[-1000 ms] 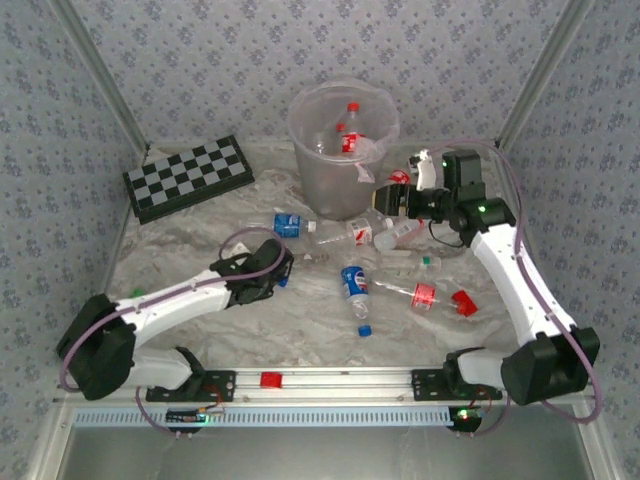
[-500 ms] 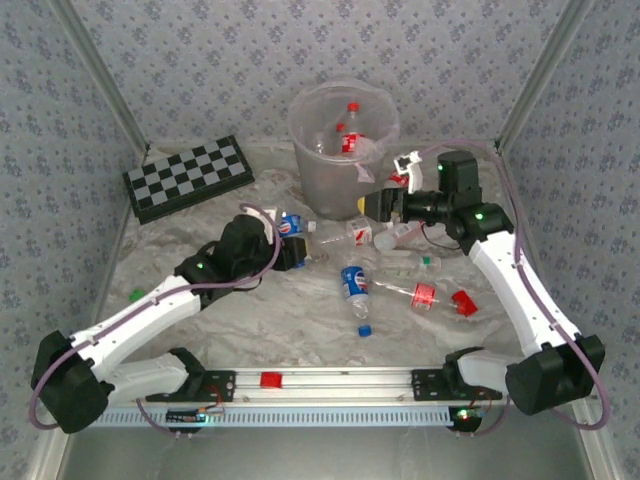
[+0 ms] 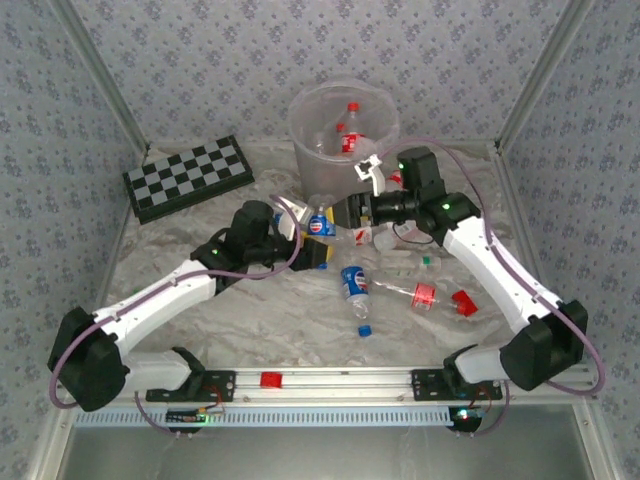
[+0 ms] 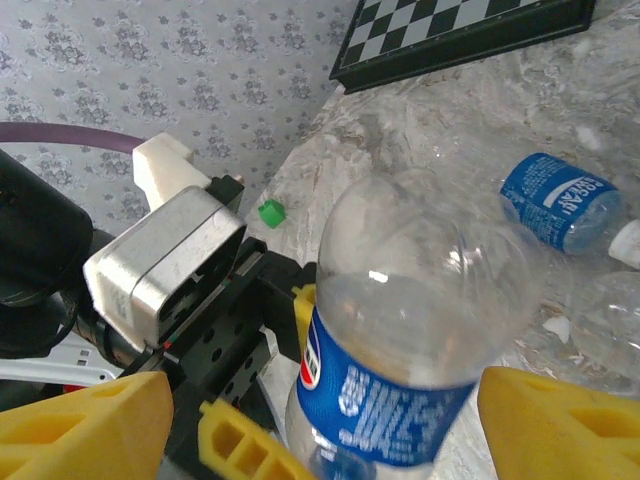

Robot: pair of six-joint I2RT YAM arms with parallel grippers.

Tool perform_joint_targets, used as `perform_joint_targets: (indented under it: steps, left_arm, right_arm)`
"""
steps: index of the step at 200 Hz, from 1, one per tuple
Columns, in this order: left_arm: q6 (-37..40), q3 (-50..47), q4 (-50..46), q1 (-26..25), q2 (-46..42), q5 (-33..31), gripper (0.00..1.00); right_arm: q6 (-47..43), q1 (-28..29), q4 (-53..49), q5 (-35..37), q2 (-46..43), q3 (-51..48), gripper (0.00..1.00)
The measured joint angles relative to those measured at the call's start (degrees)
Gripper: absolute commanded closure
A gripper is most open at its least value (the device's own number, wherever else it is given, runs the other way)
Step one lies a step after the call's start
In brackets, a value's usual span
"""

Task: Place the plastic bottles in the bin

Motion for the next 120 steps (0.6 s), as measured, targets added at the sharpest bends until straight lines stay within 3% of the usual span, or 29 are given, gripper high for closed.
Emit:
perform_joint_targets:
  steps: [23, 32, 65, 99, 110, 120]
  left_arm:
    - [0.0, 0.0, 1.0, 0.3, 0.2, 1.5, 0.89]
    - [0.0, 0.0, 1.3, 0.4, 0.4, 1.9, 0.88]
    - [0.3, 0.0, 2.6, 0.3, 0.7, 4.0, 0.88]
    - [1.0, 0.0, 3.6, 0.0, 0.7, 5.2, 0.85]
    - [1.1, 0.0, 3.6, -0.2, 0.7, 5.2, 0.80]
    - [1.1, 0.0, 3.6, -0.2, 0.6, 5.1, 0.70]
  right_arm:
    - [0.0, 0.1, 0.0, 0.0, 2.0, 1.0, 0.16]
    - [-0.1, 0.2, -0.1, 0.3, 2.8, 1.4, 0.09]
    - [-0.4, 0.6, -0.5, 0.9, 5.2, 2.7, 0.09]
    - [-0.6, 0.7, -0.4, 1.1, 7.1, 4.7, 0.26]
    - [-0.8, 0.7, -0.4, 1.1, 7.2, 4.9, 0.38]
    - [-0.2, 0.6, -0.5, 1.4, 7.2, 5.1, 0.41]
